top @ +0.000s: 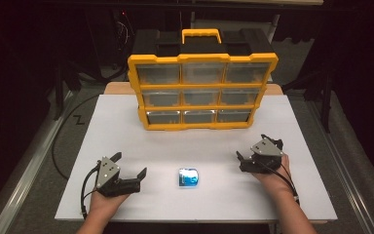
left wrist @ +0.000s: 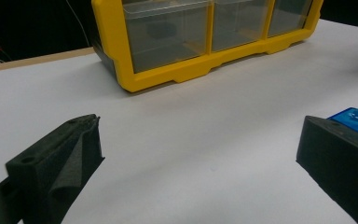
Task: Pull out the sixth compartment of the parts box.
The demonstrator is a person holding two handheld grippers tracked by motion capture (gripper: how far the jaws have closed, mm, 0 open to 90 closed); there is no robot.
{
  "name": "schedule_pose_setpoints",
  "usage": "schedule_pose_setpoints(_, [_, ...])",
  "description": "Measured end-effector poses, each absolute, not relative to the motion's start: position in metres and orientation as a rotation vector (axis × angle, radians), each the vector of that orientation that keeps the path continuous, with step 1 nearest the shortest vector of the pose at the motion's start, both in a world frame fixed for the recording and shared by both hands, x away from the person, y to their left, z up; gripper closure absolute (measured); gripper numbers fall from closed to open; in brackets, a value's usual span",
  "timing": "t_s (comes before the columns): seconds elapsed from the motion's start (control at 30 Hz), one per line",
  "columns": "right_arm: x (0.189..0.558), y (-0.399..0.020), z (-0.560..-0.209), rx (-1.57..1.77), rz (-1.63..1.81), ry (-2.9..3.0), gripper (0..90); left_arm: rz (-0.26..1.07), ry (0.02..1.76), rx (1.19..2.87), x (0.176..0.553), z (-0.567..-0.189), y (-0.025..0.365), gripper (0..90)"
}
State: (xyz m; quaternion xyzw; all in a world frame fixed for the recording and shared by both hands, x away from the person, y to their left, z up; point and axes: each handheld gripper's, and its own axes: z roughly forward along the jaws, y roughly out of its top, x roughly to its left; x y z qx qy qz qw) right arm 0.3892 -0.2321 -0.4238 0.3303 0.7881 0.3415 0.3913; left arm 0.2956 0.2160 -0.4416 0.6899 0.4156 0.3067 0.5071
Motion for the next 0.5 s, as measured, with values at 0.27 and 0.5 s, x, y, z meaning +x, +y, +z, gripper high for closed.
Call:
schedule_pose_setpoints(0.27, [0.387, -0.225, -0.428, 0.752, 0.774, 2.013, 1.0, 0.744, 0.999, 1.667, 0.296, -0.443, 0.215, 0.9])
schedule_pose_setpoints(0.5, [0.385, -0.217, -0.433, 0.674, 0.696, 2.035, 0.9, 0.748, 0.997, 1.667, 0.295, -0.443, 0.216, 0.9])
